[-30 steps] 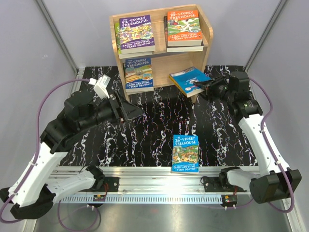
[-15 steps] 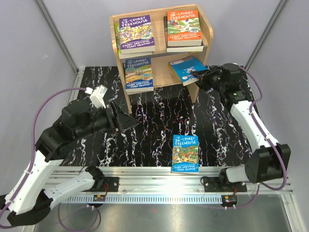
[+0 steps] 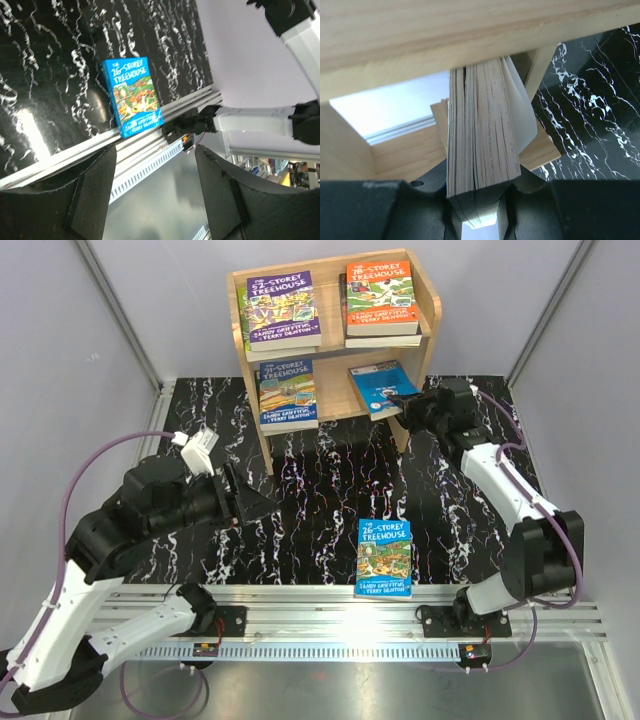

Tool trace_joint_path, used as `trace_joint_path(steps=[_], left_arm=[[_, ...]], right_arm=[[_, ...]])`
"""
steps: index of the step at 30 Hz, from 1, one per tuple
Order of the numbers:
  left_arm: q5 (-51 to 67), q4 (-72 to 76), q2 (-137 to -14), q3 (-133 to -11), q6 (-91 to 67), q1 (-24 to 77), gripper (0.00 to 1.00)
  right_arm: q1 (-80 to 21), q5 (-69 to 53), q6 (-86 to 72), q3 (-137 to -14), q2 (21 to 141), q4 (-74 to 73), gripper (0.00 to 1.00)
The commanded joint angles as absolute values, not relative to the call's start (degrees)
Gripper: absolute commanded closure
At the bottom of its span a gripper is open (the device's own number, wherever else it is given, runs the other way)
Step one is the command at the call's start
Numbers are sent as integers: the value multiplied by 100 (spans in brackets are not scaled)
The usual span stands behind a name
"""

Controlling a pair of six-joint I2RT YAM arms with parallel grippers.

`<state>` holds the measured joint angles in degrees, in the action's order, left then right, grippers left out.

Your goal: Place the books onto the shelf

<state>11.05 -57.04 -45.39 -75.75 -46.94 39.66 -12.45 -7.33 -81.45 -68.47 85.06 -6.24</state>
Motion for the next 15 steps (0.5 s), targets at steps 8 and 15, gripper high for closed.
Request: trace_joint_path(steps=[8,15], left_arm=[[853,-6179,-4561,-8183,-4140,3937,33],[931,-6038,-4439,-8033,-4210,3929,33]], right_arm=[[-1178,-139,-8253,-8024,9606,-861,49],[-1195,-194,-8069,-7717,8747,-1984,9]])
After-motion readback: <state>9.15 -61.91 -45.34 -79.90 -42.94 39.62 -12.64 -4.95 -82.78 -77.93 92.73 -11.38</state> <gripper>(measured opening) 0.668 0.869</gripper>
